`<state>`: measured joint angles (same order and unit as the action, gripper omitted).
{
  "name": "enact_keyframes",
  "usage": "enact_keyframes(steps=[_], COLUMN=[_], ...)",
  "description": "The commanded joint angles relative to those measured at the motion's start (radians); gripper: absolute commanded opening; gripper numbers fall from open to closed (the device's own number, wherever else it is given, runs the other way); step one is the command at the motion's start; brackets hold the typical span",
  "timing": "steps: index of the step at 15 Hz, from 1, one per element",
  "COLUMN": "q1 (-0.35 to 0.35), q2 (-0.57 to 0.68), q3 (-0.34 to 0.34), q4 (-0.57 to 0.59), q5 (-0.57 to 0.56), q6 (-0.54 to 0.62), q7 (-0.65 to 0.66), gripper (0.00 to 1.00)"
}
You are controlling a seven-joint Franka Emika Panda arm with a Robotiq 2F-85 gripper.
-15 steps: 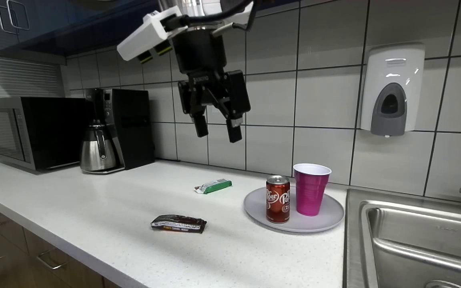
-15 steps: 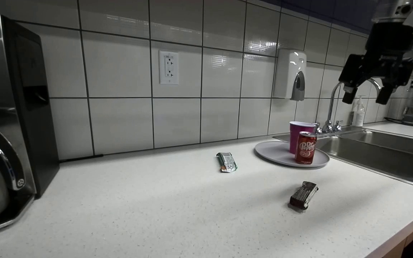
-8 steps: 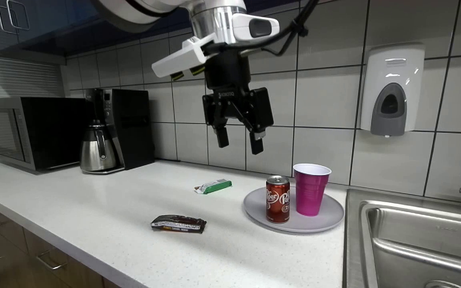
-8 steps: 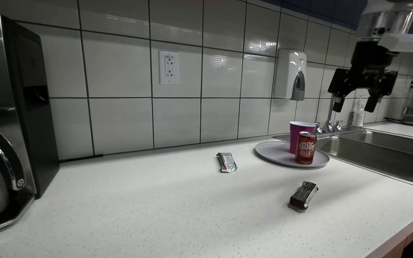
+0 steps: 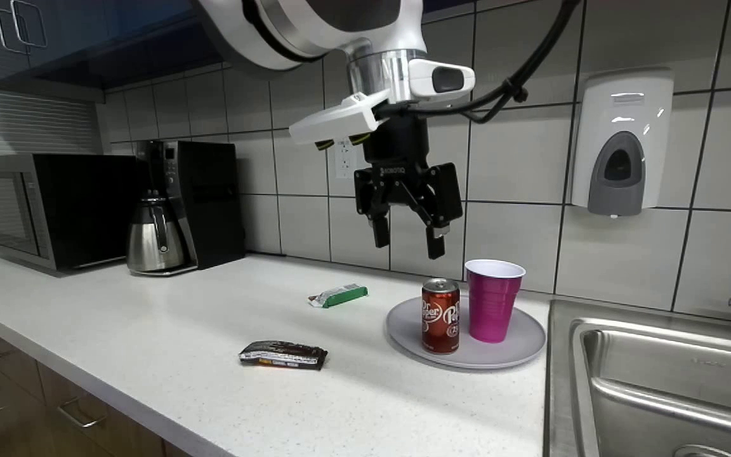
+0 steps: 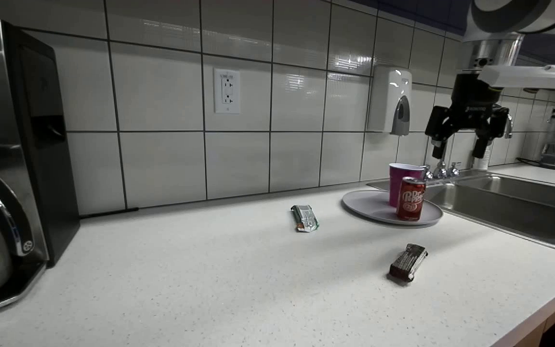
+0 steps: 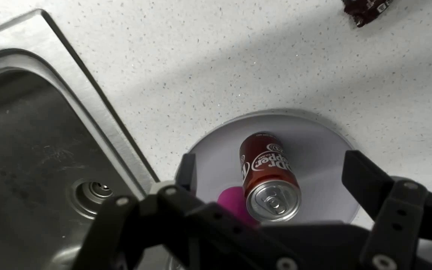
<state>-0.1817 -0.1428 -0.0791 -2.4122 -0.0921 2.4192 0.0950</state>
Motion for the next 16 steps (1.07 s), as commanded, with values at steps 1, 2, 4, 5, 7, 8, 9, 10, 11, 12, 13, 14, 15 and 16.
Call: enact_keyframes(steps=[1,2,4,5,7,8,9,10,11,12,13,14,15,16], q1=[0.014,0.016,0.02,0.022,0.028,0.031,0.034,0.036,0.038,0.041,0.043,0.045,0.046,0.046], q2=[0.093,0.121,0.163,0.185,0.228,0.247,0.265,0.28,0.298,0.314,0.33,0.344,0.358,0.371], q3=[-0.012,-0.013,-0.015,-0.016,-0.017,-0.017,-0.018,-0.018,-0.018,-0.019,-0.02,-0.021,-0.022,-0.023], q4=[0.093,0.111,0.143,0.161,0.195,0.21,0.225,0.242,0.26,0.275,0.291,0.304,0.318,0.33], q5=[-0.014,-0.01,-0.006,-0.004,0.002,0.004,0.005,0.007,0.011,0.011,0.013,0.014,0.016,0.018], q6=[-0.012,-0.008,-0.009,-0.009,-0.012,-0.014,-0.014,-0.021,-0.024,-0.025,-0.027,-0.027,-0.029,-0.031], q7=[0.015,0.012,0.009,0.009,0.004,0.002,0.002,0.002,0.0,0.001,0.0,-0.001,-0.002,-0.003], gripper=[1.0,1.0,1.0,1.0,1.0,1.0,1.0,1.0,1.0,1.0,1.0,1.0,1.0,1.0])
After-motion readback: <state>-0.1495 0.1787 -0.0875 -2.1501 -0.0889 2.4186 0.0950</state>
